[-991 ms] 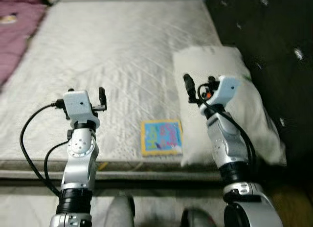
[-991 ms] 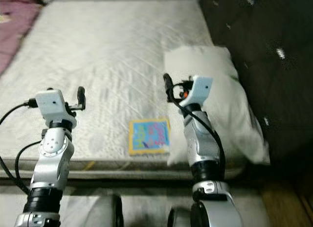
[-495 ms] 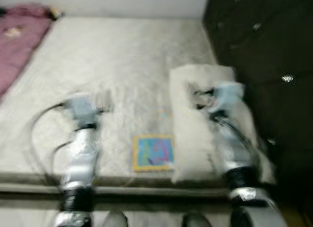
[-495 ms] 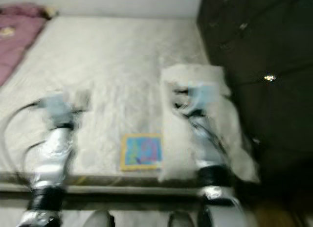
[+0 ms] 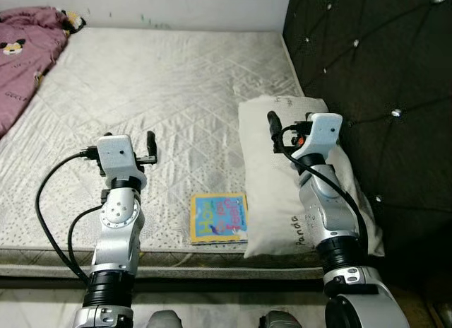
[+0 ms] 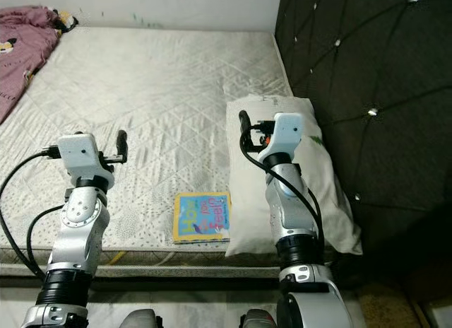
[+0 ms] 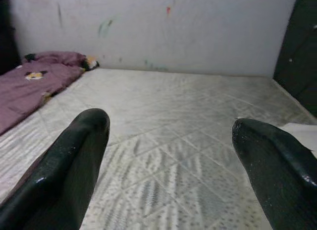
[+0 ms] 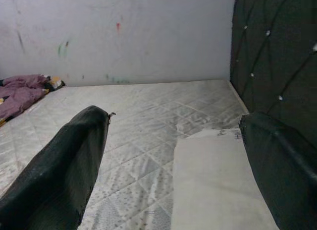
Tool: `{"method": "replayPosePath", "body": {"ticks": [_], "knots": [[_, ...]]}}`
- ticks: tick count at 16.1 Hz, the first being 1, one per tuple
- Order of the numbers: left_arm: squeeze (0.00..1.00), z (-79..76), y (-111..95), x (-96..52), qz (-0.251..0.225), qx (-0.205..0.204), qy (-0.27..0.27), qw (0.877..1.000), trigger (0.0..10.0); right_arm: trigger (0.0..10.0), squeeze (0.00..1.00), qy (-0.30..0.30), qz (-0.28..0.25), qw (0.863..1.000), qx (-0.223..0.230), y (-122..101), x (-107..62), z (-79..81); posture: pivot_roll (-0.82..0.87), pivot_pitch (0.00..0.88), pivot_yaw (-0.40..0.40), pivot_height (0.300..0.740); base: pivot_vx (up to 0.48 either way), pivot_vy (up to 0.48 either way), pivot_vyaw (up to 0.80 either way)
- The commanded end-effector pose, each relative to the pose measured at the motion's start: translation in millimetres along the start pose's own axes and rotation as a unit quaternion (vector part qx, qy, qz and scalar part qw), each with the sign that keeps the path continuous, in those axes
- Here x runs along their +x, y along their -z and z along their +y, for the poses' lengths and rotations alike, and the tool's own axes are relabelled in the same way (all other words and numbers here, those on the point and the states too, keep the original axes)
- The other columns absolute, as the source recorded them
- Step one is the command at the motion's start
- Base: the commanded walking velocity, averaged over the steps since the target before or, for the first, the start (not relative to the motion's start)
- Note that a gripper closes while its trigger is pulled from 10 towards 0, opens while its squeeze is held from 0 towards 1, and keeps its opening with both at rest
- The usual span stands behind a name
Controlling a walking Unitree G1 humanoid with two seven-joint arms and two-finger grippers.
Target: Clean up the room
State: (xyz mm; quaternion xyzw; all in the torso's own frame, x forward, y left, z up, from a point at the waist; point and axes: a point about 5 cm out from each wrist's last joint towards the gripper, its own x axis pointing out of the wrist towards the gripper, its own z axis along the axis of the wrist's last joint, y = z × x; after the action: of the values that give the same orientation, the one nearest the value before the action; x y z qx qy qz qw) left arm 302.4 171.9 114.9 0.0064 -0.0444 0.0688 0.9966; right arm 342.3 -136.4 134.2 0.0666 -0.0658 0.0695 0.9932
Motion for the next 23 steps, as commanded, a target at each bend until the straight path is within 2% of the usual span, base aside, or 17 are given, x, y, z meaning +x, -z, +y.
{"method": "replayPosePath", "body": {"ticks": [1,4,10,18,23], "knots": [[0.0,-1.2,0.6,0.7,0.003,-0.006,0.005,1.0,10.0,10.0,0.0,0.001,0.004,1.0,0.0,1.4,0.2,-0.9,-0.05,0.0,0.018,0.74,0.0,0.0,0.0],[0.0,-1.8,0.3,0.7,0.003,-0.01,0.007,1.0,10.0,10.0,0.0,0.003,0.007,1.0,0.002,2.4,0.2,-1.1,-0.05,0.0,0.019,0.74,0.0,0.2,-0.14],[0.0,-2.3,0.8,2.1,0.006,-0.017,0.01,1.0,10.0,10.0,0.0,0.0,0.011,1.0,0.004,4.6,0.0,0.6,-0.05,0.0,0.023,0.74,0.0,0.314,-0.72],[0.0,-3.0,1.2,2.4,0.008,-0.021,0.009,1.0,10.0,10.0,0.0,-0.003,0.016,1.0,0.003,5.8,0.5,0.5,-0.05,0.0,0.02,0.74,0.0,0.35,0.0],[0.0,-3.4,1.4,2.8,0.009,-0.025,0.008,1.0,10.0,10.0,0.0,-0.005,0.018,1.0,0.003,6.5,0.7,0.9,-0.05,0.0,0.017,0.74,0.0,0.404,-0.74]]}}
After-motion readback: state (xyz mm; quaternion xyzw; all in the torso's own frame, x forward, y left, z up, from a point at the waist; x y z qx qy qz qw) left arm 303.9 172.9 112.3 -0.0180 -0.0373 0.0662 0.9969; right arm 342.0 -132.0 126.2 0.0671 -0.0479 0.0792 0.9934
